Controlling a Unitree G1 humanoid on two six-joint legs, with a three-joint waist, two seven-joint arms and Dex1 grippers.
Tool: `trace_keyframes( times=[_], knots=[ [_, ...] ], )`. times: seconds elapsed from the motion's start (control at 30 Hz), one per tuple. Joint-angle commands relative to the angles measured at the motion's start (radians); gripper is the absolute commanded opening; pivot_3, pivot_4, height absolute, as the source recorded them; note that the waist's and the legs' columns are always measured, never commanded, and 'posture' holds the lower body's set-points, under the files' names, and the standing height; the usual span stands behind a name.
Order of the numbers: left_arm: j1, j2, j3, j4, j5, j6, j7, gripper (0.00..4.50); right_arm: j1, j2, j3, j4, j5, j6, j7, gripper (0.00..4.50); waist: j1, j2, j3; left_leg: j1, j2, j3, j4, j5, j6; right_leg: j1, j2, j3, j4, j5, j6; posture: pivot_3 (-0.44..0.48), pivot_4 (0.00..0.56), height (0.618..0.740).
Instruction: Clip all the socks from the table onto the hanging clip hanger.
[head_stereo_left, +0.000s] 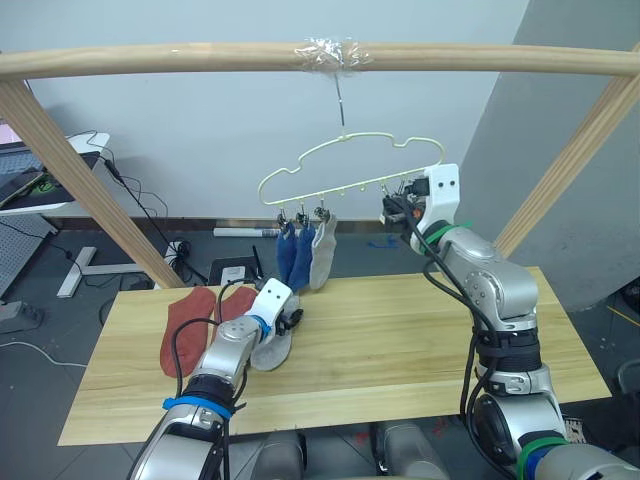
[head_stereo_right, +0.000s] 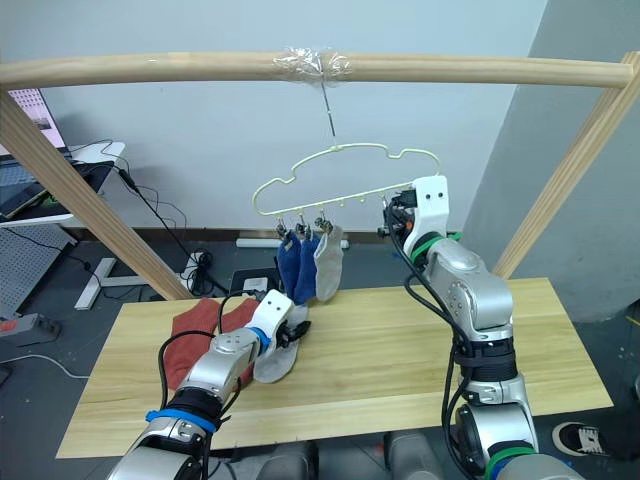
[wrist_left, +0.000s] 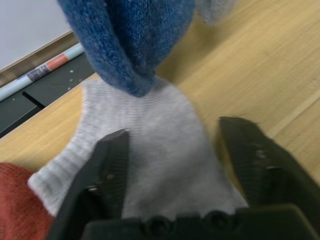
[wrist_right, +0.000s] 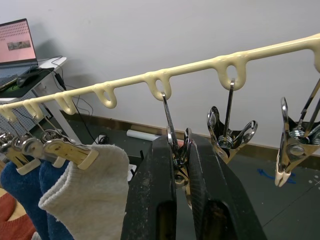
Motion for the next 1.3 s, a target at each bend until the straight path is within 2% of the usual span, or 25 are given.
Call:
trace_keyframes(
  times=[0.03,0.23,0.47,0.67,0.83,0.93,1.3],
  knots=[
    [0.025,-0.012,-0.01,-0.039,0.009,-0.003,-0.015,1.84,-0.015,-0.001,-0.015,-0.029,0.014,-0.008,-0.002,0.03,0.0,0.0,0.0,0.0,0.0,0.0,0.0,0.0,0.0,0.0,0.0,0.0,0.0,0.0,0.0,-0.117,0.148,0.74],
    [0.082,-0.058,0.021,-0.128,-0.042,0.033,-0.022,0.03,-0.039,0.0,-0.032,0.007,0.022,-0.01,0.002,0.03,0.0,0.0,0.0,0.0,0.0,0.0,0.0,0.0,0.0,0.0,0.0,0.0,0.0,0.0,0.0,-0.111,0.147,0.74],
    [0.145,-0.138,0.035,-0.353,-0.154,0.081,-0.083,0.01,-0.106,0.03,-0.112,0.064,0.087,0.067,-0.032,0.03,0.001,0.001,0.001,-0.001,0.0,0.0,0.0,0.0,0.0,0.0,0.0,0.0,-0.001,0.0,0.0,-0.106,0.143,0.74],
    [0.13,-0.224,-0.001,-0.545,-0.211,0.074,-0.099,0.01,-0.165,0.089,-0.24,0.07,0.208,0.267,-0.111,0.03,0.001,0.002,0.001,-0.001,0.0,0.0,0.0,0.0,0.0,0.0,0.0,0.0,-0.001,0.0,0.0,-0.107,0.139,0.74],
    [0.08,-0.285,-0.008,-0.586,-0.201,0.014,-0.042,0.01,-0.227,0.161,-0.378,0.072,0.302,0.374,-0.218,0.03,0.0,0.002,0.001,-0.001,0.0,0.0,0.0,0.0,0.0,0.0,0.0,0.0,-0.001,0.0,0.0,-0.113,0.136,0.74],
    [0.056,-0.311,0.002,-0.593,-0.209,-0.006,-0.016,0.01,-0.238,0.165,-0.391,0.065,0.317,0.41,-0.243,0.03,-0.001,0.002,0.001,-0.002,0.0,0.0,0.0,0.0,0.0,0.0,0.0,0.0,-0.002,0.0,0.0,-0.117,0.135,0.74],
    [0.029,-0.309,0.008,-0.57,-0.196,-0.064,0.017,0.01,-0.243,0.167,-0.419,0.065,0.364,0.451,-0.295,0.03,-0.002,0.002,0.001,-0.003,0.0,0.0,0.0,0.0,0.0,0.0,0.0,0.0,-0.004,0.0,0.0,-0.123,0.131,0.74]
  ],
)
